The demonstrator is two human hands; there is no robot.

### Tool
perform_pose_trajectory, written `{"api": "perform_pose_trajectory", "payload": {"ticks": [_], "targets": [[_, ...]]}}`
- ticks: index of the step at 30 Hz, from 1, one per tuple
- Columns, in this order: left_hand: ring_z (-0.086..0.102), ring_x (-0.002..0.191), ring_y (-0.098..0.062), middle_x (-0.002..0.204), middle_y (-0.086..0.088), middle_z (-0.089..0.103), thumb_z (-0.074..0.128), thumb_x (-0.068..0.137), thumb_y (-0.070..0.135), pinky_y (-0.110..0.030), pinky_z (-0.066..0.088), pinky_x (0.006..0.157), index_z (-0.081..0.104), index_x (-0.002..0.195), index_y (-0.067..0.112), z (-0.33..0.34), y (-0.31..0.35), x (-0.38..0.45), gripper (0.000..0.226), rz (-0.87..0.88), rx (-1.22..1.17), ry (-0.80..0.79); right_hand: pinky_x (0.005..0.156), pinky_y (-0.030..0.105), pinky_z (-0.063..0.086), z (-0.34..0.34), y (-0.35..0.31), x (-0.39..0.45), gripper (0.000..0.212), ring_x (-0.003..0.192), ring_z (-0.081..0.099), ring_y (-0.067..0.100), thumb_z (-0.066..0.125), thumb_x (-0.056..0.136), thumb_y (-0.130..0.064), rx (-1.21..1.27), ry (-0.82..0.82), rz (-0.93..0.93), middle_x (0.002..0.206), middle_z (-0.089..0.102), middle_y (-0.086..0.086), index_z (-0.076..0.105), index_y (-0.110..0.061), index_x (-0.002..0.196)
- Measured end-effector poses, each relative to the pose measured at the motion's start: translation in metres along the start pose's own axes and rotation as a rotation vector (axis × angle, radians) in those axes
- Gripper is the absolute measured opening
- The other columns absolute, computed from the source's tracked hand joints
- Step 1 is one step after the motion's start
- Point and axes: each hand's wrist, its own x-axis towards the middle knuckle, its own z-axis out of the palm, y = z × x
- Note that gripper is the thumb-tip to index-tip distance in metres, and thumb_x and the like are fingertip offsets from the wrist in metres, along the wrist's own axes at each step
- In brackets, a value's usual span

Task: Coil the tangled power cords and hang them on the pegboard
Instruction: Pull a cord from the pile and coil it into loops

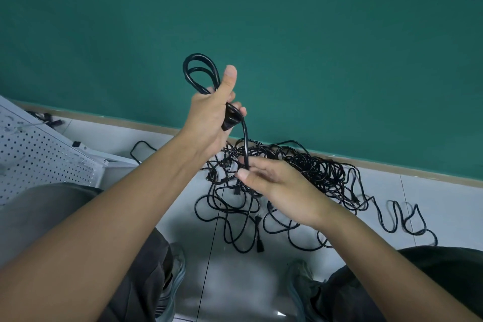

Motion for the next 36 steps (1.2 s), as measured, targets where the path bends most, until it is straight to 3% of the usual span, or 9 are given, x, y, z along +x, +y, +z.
{"api": "perform_pose_trajectory", "payload": {"ticks": [2, 5, 8, 11, 17, 22, 27, 32, 36], "targets": [[0.040, 0.049, -0.011, 0.059, 0.005, 0.038, 0.071, 0.096, 0.032, -0.027, 0.050, 0.061, 0.042, 0.073, 0.020, 0.000, -0.005, 0.003, 0.039, 0.046, 0.058, 0.030, 0.104, 0.040, 0.050, -0.004, -0.001, -0.001, 0.021, 0.103, 0.068, 0.009, 0.064, 0.099, -0.035, -0.061, 0.009, -0.042, 0.104, 0.073, -0.005, 0.069, -0.018, 0.110], [0.041, 0.050, -0.011, 0.059, 0.004, 0.037, 0.071, 0.098, 0.028, -0.029, 0.051, 0.060, 0.046, 0.082, 0.012, -0.001, -0.017, 0.005, 0.033, 0.157, 0.257, -0.008, 0.082, 0.051, 0.053, -0.010, -0.003, -0.004, 0.012, 0.078, 0.058, 0.034, 0.065, 0.097, -0.013, -0.125, 0.027, -0.119, 0.087, 0.062, 0.017, 0.062, -0.002, 0.094], [0.040, 0.053, -0.013, 0.064, 0.000, 0.035, 0.070, 0.098, 0.028, -0.034, 0.049, 0.064, 0.051, 0.097, 0.011, -0.004, -0.024, 0.006, 0.026, 0.231, 0.405, -0.093, 0.069, 0.036, 0.048, -0.016, -0.005, -0.007, 0.010, 0.072, 0.048, 0.029, 0.060, 0.099, -0.006, -0.164, 0.026, -0.185, 0.092, 0.056, 0.012, 0.068, -0.006, 0.106], [0.039, 0.055, -0.013, 0.066, 0.000, 0.034, 0.070, 0.099, 0.026, -0.032, 0.050, 0.064, 0.049, 0.092, 0.011, -0.005, -0.027, 0.006, 0.026, 0.274, 0.498, -0.142, 0.073, 0.024, 0.038, -0.020, -0.004, -0.007, 0.008, 0.074, 0.042, 0.009, 0.057, 0.102, -0.006, -0.260, 0.037, -0.246, 0.087, 0.045, 0.002, 0.064, -0.004, 0.101], [0.041, 0.059, -0.014, 0.065, 0.003, 0.035, 0.066, 0.101, 0.027, -0.029, 0.049, 0.065, 0.047, 0.088, 0.013, -0.006, -0.030, 0.003, 0.027, 0.262, 0.618, -0.229, 0.073, 0.012, 0.036, -0.026, -0.003, -0.005, 0.021, 0.080, 0.050, 0.006, 0.056, 0.102, -0.005, -0.345, 0.171, -0.357, 0.084, 0.051, -0.005, 0.072, -0.009, 0.116], [0.041, 0.055, -0.009, 0.064, 0.007, 0.037, 0.058, 0.104, 0.035, -0.025, 0.040, 0.060, 0.047, 0.085, 0.015, -0.006, -0.035, -0.002, 0.030, 0.213, 0.664, -0.320, 0.082, 0.019, 0.049, -0.024, -0.002, -0.002, 0.019, 0.089, 0.062, 0.010, 0.065, 0.098, -0.005, -0.297, 0.387, -0.429, 0.093, 0.062, -0.007, 0.076, -0.013, 0.111], [0.041, 0.072, -0.018, 0.076, -0.006, 0.040, 0.047, 0.092, 0.064, -0.032, 0.040, 0.073, 0.048, 0.091, 0.012, 0.002, -0.035, -0.017, 0.051, 0.052, 0.596, -0.407, 0.085, 0.020, 0.056, -0.030, -0.011, 0.000, 0.018, 0.091, 0.066, 0.003, 0.081, 0.087, -0.022, -0.134, 0.639, -0.289, 0.096, 0.065, -0.013, 0.064, -0.023, 0.093], [0.050, 0.059, -0.014, 0.067, 0.000, 0.050, 0.049, 0.084, 0.078, -0.029, 0.050, 0.066, 0.054, 0.090, 0.015, 0.006, -0.035, -0.026, 0.064, -0.152, 0.422, -0.495, 0.077, 0.022, 0.056, -0.039, -0.013, 0.002, 0.041, 0.083, 0.074, 0.012, 0.091, 0.070, -0.042, 0.086, 0.663, -0.110, 0.094, 0.072, -0.004, 0.063, -0.023, 0.093], [0.049, 0.060, -0.007, 0.091, -0.011, 0.058, 0.070, 0.087, 0.035, -0.028, 0.051, 0.069, 0.053, 0.092, 0.013, 0.003, -0.035, -0.024, 0.028, -0.167, 0.390, -0.646, 0.086, 0.037, 0.060, -0.047, -0.009, 0.004, 0.028, 0.086, 0.073, 0.014, 0.089, 0.077, -0.026, 0.109, 0.658, -0.075, 0.095, 0.073, 0.000, 0.065, -0.019, 0.092]]}}
